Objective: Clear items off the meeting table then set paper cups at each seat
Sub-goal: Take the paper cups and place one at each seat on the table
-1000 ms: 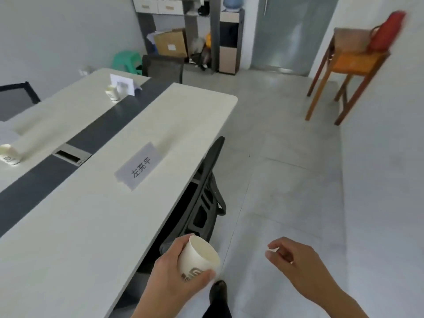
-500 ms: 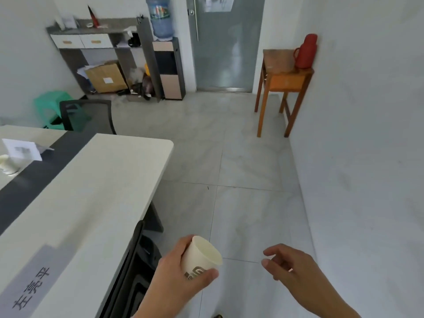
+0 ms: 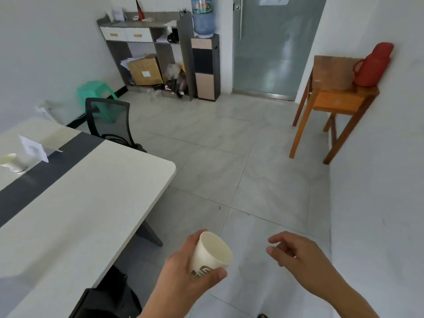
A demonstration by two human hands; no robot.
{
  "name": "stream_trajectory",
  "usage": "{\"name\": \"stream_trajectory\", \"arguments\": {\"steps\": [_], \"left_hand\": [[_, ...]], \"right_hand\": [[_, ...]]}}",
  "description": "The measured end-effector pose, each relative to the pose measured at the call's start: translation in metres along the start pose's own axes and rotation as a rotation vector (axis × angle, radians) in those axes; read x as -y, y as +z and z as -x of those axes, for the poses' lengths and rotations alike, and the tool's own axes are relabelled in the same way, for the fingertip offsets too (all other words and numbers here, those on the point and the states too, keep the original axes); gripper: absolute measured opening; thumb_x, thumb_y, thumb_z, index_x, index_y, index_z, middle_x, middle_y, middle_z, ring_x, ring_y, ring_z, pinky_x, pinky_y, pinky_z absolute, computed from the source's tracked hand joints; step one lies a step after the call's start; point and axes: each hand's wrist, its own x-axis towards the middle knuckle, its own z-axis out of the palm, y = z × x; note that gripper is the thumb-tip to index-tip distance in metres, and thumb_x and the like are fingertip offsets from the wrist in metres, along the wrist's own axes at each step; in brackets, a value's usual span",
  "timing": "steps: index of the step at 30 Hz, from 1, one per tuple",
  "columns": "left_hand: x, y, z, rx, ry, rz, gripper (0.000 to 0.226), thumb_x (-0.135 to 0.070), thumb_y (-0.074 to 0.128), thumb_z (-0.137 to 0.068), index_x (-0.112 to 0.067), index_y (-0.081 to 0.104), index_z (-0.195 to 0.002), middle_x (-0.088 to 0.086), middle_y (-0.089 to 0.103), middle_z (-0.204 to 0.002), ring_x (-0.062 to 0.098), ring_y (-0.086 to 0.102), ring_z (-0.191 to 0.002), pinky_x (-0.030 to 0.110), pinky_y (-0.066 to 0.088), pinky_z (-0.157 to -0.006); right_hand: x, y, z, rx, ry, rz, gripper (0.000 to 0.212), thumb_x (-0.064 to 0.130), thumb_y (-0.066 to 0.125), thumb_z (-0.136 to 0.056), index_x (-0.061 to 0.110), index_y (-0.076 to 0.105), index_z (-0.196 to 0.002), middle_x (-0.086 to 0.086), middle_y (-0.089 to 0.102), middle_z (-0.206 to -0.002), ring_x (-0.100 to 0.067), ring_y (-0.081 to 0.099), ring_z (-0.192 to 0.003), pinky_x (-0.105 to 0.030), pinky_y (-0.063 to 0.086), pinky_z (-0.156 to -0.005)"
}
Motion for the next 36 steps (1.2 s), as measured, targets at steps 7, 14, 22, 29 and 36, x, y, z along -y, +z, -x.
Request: {"name": "stream_trajectory", "arguments": {"steps": [7, 14, 22, 29, 36], "left_hand": [[-0.004, -0.024, -0.023, -0.278, -0.108, 0.196, 0.078, -0.077, 0.063, -0.057, -0.043, 0.04, -0.124, -0.027, 0.062, -0.105, 0.0, 0.063, -0.093, 0.009, 0.051, -0.069], [0.036, -0.072, -0.059, -0.415, -0.183, 0.188, 0.067, -0.05, 0.058, -0.072, -0.044, 0.031, -0.133, -0.027, 0.056, -0.119, 0.001, 0.057, -0.11, 0.016, 0.048, -0.087], [0.065, -0.163, -0.127, -0.526, -0.184, 0.148, 0.073, -0.04, 0.067, -0.078, -0.041, 0.028, -0.141, -0.028, 0.052, -0.129, -0.003, 0.051, -0.119, 0.014, 0.044, -0.093], [0.075, -0.205, -0.159, -0.709, -0.244, 0.188, 0.073, -0.041, 0.072, -0.076, -0.044, 0.032, -0.137, -0.027, 0.05, -0.13, -0.002, 0.052, -0.117, 0.008, 0.043, -0.089], [0.084, -0.233, -0.199, -0.953, -0.416, 0.312, 0.064, -0.03, 0.077, -0.076, -0.043, 0.044, -0.13, -0.02, 0.062, -0.119, 0.005, 0.06, -0.107, 0.013, 0.048, -0.082]], "right_hand": [[0.078, 0.004, -0.122, 0.313, -0.243, 0.041, 0.008, 0.037, 0.067, -0.086, 0.034, 0.068, -0.094, 0.0, 0.068, -0.079, -0.017, 0.067, -0.073, -0.036, 0.054, -0.077], [0.167, 0.083, -0.197, 0.621, -0.374, 0.068, 0.012, 0.036, 0.068, -0.086, 0.03, 0.068, -0.096, -0.006, 0.07, -0.084, -0.015, 0.068, -0.074, -0.031, 0.054, -0.075], [0.269, 0.137, -0.273, 0.807, -0.355, 0.015, 0.013, 0.027, 0.064, -0.091, 0.016, 0.072, -0.09, 0.002, 0.071, -0.073, -0.009, 0.065, -0.065, -0.02, 0.046, -0.06], [0.331, 0.188, -0.338, 1.037, -0.318, 0.025, 0.022, 0.023, 0.067, -0.09, 0.002, 0.069, -0.084, 0.0, 0.069, -0.067, -0.014, 0.065, -0.063, -0.027, 0.046, -0.058], [0.396, 0.253, -0.403, 1.275, -0.373, 0.094, 0.037, 0.03, 0.069, -0.074, -0.005, 0.059, -0.074, -0.002, 0.059, -0.062, -0.015, 0.054, -0.056, -0.026, 0.046, -0.053]]}}
